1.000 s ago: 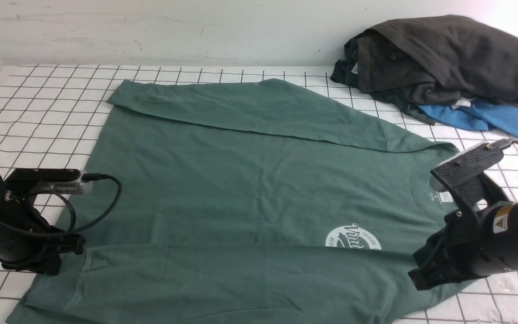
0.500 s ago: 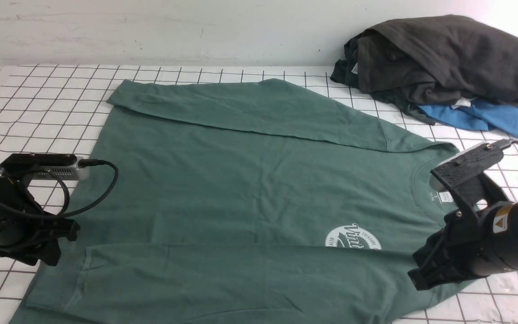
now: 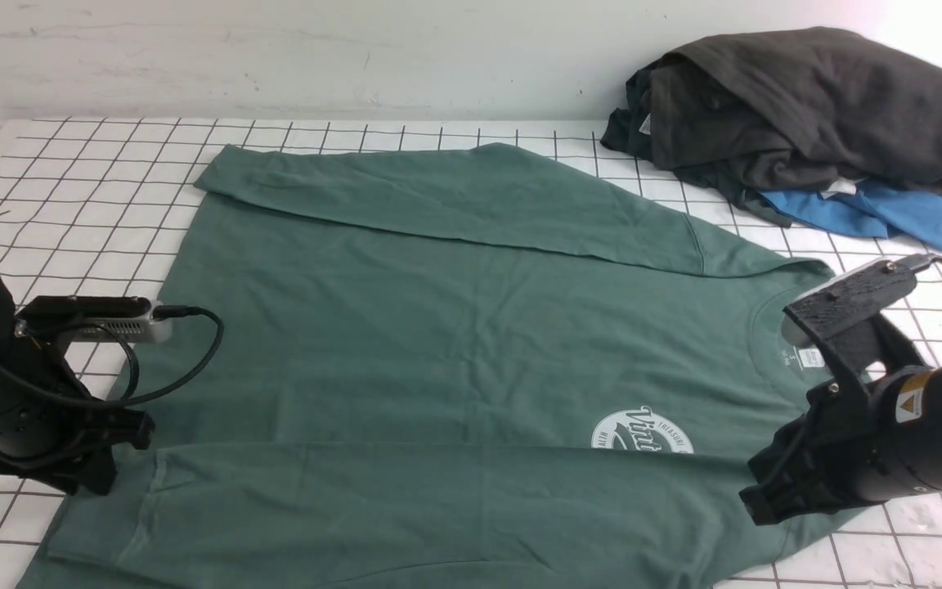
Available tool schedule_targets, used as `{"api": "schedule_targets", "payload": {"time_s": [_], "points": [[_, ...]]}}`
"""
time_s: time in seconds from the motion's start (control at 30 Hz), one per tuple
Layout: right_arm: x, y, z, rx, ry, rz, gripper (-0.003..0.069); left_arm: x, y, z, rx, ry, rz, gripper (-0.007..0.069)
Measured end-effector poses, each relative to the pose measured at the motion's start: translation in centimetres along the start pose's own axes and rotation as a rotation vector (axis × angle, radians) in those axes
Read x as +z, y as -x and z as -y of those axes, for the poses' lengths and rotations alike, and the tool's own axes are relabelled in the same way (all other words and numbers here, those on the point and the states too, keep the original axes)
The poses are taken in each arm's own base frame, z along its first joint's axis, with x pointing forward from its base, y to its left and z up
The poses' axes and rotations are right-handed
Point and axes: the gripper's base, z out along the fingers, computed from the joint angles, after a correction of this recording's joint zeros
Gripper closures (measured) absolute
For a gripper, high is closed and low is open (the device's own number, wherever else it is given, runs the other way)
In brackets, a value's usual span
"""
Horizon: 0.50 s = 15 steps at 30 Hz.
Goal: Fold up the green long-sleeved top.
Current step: Use the left arm to clamp the cuff closest to it, then use the left arm to drag and place the cuff at the centered position on the left edge of the fabric
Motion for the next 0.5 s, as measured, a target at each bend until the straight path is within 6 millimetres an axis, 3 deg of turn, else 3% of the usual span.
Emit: {"api": "schedule_targets", "payload": {"time_s": [0.1,0.27,0.4,0.43,0.5], "points": [[0.0,0.0,0.0,0.001,0.0,0.0,0.0669,-0.1,0.0,0.2,0.024,-0.002,0.004,0.0595],[0.0,0.0,0.0,0.001,0.0,0.0,0.0669,-1.8,0.3,1.6,0.085,0.003,0.044,0.0615],[0.0,0.0,0.0,0.003,0.0,0.001,0.0669,-6.8,1.4,4.3,0.21,0.033,0.205,0.0615],[0.0,0.0,0.0,0.003,0.0,0.001,0.0669,-7.0,1.3,4.5,0.215,0.034,0.21,0.0615],[0.0,0.0,0.1,-0.009,-0.006,-0.001,0.0669,-10.9,2.6,6.3,0.291,0.057,0.369,0.0615]]}}
